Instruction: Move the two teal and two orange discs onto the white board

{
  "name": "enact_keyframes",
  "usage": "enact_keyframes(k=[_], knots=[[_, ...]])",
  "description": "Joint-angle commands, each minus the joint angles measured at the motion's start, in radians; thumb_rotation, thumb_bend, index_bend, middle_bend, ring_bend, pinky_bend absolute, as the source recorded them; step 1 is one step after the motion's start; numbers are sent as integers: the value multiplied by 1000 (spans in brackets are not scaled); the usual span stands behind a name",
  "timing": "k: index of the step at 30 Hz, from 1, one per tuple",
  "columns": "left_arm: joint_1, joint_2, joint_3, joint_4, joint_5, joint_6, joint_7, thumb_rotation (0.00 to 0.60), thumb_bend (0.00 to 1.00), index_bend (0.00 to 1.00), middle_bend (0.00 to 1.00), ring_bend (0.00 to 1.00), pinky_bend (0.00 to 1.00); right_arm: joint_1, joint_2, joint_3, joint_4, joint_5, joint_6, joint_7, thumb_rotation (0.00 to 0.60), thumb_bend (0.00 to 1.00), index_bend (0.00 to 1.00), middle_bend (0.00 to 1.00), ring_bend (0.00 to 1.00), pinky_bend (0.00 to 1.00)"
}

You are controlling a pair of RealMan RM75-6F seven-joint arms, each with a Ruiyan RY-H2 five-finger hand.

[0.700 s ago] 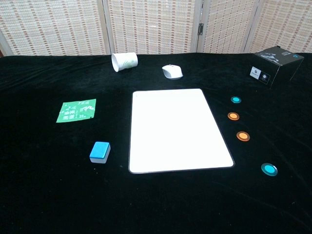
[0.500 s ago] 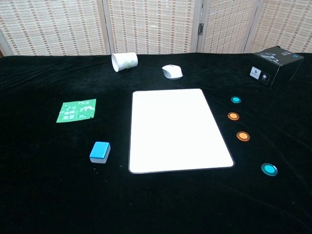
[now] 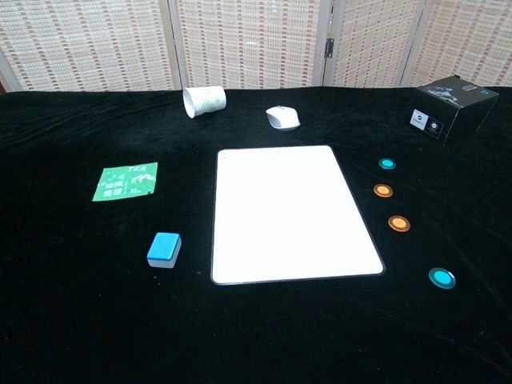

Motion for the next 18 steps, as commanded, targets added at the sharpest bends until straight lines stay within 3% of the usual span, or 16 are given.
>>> enact_keyframes(k=[1,5,11,18], knots=[[1,2,1,-3,-1,0,1,600,278,102,8,35,0,38,-21,-27,5,-30,-64,7,600,475,0,0,0,0],[2,1,3,-3,-2,-3,0,600,278,102,8,35,0,73,-54,-32,18,-26,-133,-35,600,475,19,0,0,0],[-2,-1,9,-2,-1,-17,7,600,278,102,8,35,0,119,-128,-30,53,1,-225,-94,600,475,161,15,0,0],[-8,-6,9,-1,-2,-28,10,600,278,102,8,35,0,160,-203,-26,101,28,-294,-109,600,475,216,27,0,0]])
